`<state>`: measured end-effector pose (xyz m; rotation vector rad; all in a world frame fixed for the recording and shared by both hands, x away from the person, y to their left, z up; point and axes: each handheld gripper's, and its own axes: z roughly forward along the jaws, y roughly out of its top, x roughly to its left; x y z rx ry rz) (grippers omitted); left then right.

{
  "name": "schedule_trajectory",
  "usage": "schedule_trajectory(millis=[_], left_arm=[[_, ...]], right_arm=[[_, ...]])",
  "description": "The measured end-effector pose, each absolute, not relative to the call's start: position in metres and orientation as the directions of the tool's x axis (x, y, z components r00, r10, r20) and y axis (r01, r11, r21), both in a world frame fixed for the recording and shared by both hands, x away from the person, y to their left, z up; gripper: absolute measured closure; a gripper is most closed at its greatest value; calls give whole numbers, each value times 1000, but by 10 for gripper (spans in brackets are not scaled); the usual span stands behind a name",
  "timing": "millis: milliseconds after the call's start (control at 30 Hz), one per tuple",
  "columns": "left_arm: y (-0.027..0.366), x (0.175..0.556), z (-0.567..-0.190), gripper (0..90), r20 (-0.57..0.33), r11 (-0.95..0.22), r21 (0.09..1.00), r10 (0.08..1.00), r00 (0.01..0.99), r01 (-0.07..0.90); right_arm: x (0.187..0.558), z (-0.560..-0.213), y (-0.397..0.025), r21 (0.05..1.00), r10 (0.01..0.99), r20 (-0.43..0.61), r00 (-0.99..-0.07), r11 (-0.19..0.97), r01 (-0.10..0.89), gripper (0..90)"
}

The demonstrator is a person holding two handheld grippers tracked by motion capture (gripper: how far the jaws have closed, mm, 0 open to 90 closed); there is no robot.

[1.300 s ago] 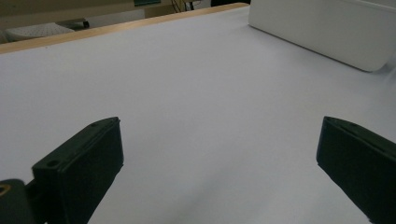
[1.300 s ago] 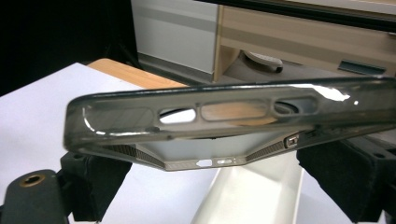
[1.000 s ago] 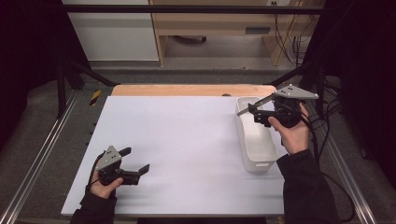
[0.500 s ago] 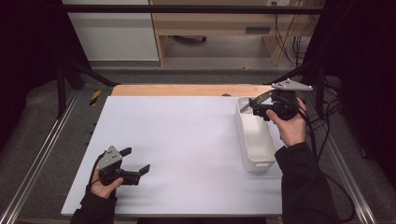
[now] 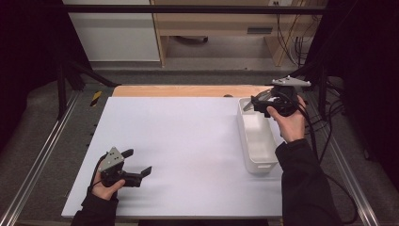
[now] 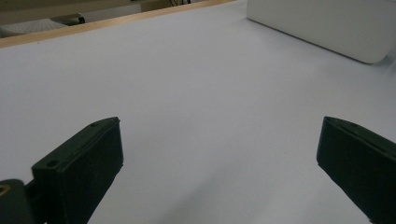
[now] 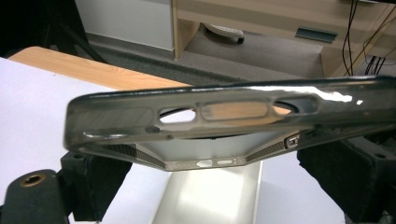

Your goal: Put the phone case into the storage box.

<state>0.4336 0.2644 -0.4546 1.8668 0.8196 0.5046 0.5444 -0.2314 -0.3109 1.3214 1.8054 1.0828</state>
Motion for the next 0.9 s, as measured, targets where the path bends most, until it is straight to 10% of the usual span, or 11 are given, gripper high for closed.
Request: schedule_trajectory(millis=[900], left_arm=[[261, 435, -457, 0, -7, -296, 901, 719, 695, 316]], right_arm=[[581, -325, -226, 843, 981, 1, -195, 104, 528, 116]])
